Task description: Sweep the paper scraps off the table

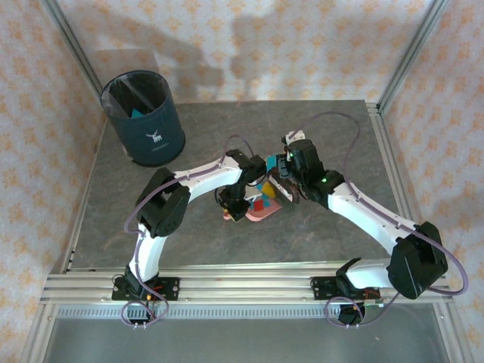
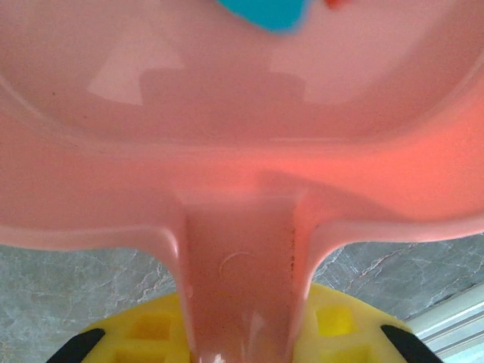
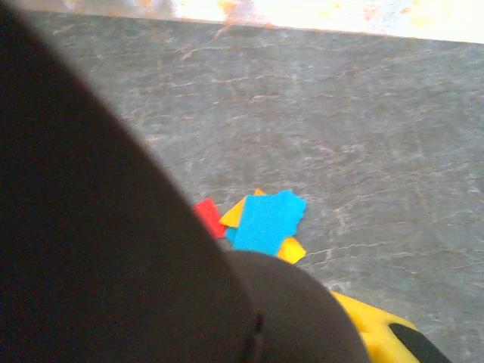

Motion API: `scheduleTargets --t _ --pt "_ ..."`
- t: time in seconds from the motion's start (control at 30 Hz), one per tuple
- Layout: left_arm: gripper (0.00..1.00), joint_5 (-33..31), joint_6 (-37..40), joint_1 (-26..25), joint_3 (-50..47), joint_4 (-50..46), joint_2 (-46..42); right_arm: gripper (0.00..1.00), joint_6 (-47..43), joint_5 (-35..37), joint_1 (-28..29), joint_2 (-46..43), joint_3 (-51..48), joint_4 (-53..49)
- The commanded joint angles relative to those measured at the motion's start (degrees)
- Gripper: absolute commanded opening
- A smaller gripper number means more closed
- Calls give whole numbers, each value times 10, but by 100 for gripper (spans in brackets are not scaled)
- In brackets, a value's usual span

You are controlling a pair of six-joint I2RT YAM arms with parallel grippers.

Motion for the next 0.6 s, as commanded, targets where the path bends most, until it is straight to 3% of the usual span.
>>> scheduleTargets --t 0.0,0.23,0.57 --pt "0 -5 -3 -6 10 -12 9 0 4 -44 13 -13 4 -61" --pt "0 -1 -2 -7 -1 -8 3 0 18 -37 19 -43 -8 -44" --pt "0 -4 -10 -6 -26 29 -38 0 74 60 19 -126 -32 -10"
